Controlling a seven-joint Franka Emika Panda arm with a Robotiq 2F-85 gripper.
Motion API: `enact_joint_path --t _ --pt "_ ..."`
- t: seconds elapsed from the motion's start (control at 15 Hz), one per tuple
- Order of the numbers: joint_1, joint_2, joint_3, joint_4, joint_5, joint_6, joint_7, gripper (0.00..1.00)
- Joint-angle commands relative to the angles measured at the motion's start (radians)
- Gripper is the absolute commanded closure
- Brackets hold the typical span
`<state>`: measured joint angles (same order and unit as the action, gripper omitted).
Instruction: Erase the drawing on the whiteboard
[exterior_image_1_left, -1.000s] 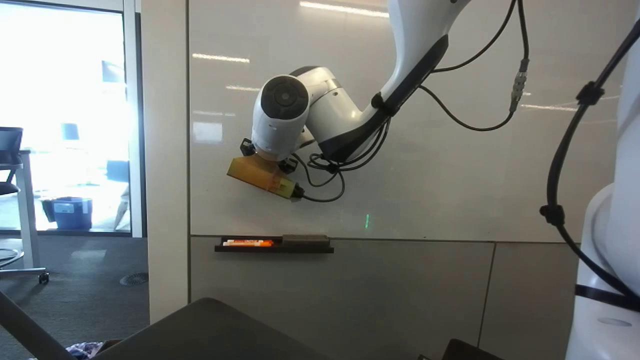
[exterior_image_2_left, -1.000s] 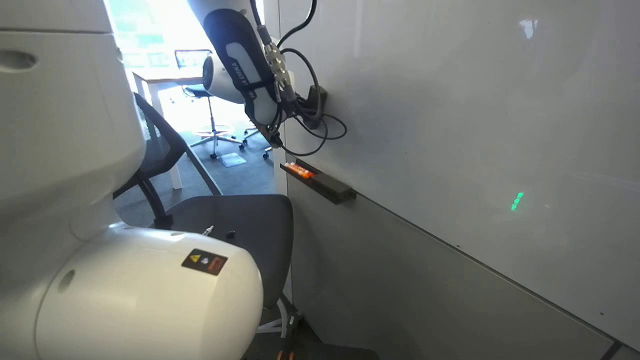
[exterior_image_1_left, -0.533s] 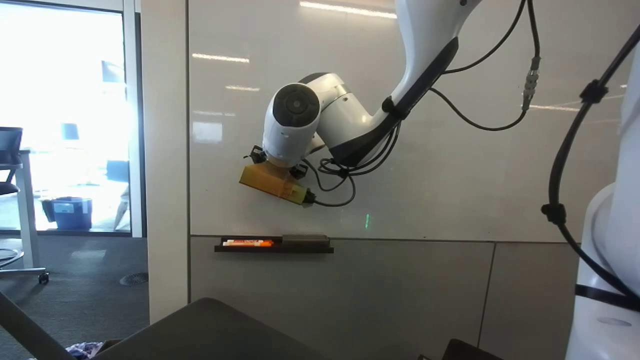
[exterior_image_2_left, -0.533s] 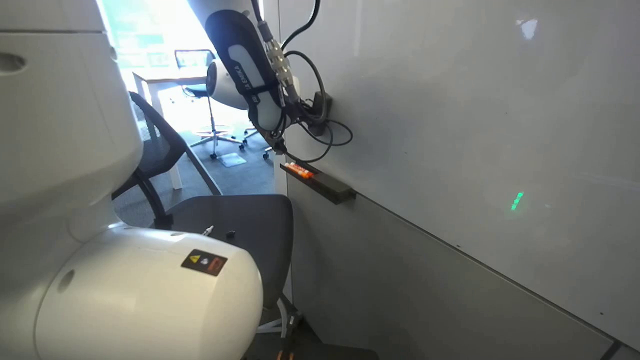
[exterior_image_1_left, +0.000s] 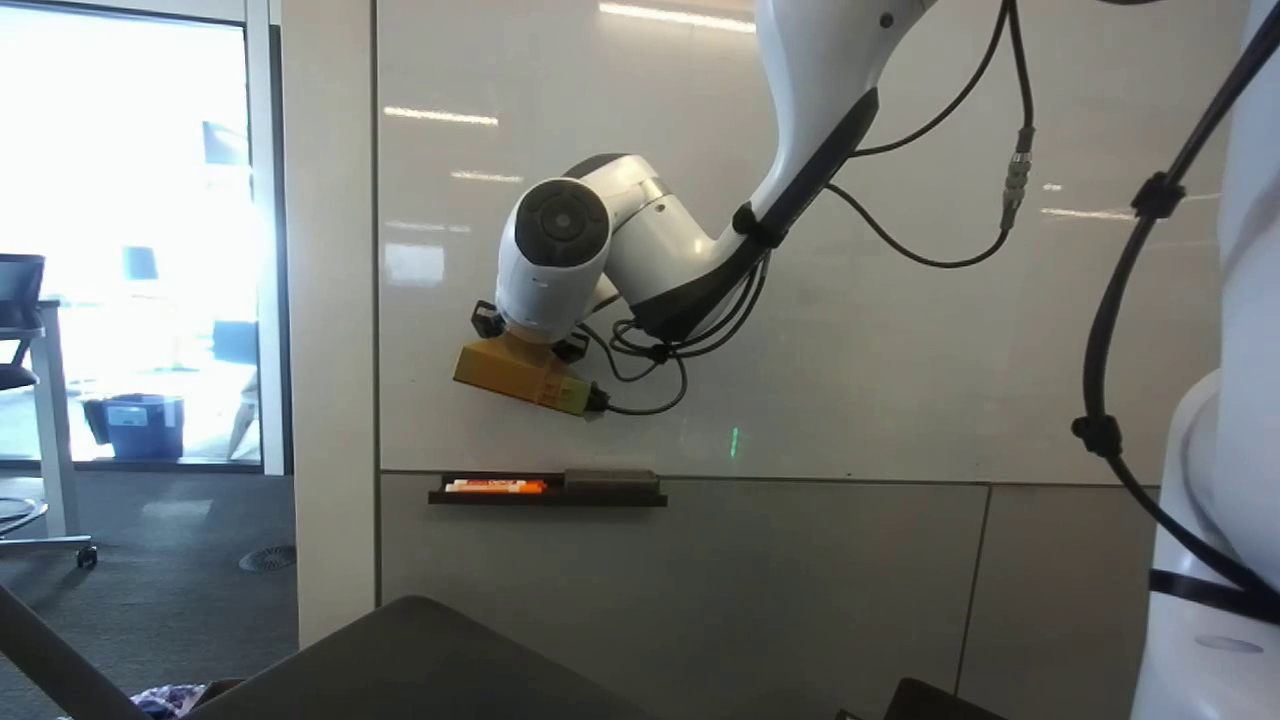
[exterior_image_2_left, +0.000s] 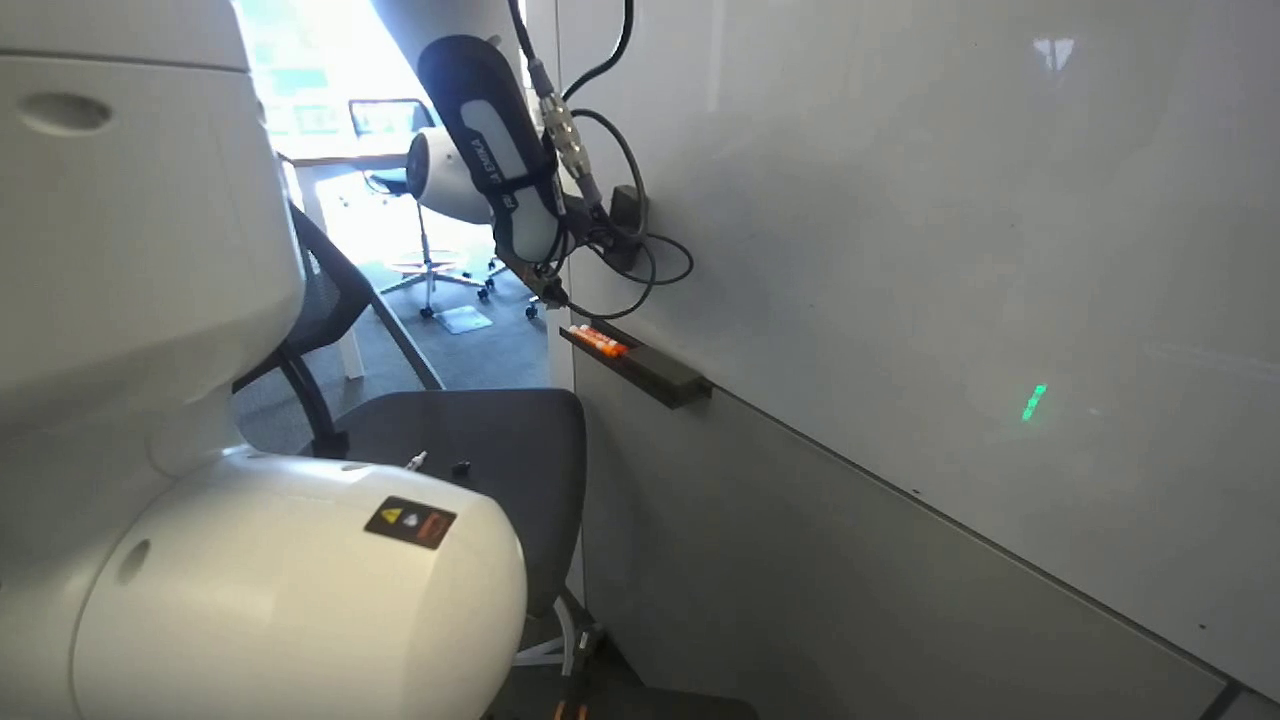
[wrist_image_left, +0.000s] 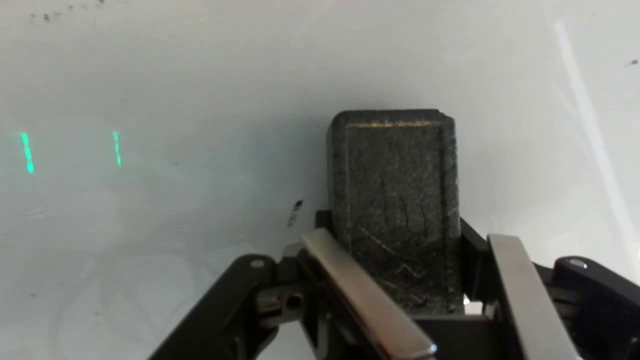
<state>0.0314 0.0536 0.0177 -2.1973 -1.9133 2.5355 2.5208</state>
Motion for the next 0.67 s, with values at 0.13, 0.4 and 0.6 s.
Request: enact_joint_path --t 0.13,0.4,0.6 --pt "-0.009 0.199 0.018 0.281 0.003 -0.011 -0.156 0.69" --pt "-0.014 0.245 0.033 0.365 0.077 0.016 -0.220 0.69" --pt "-0.035 0.226 0.030 0.332 0.178 0.076 -0.226 0.69"
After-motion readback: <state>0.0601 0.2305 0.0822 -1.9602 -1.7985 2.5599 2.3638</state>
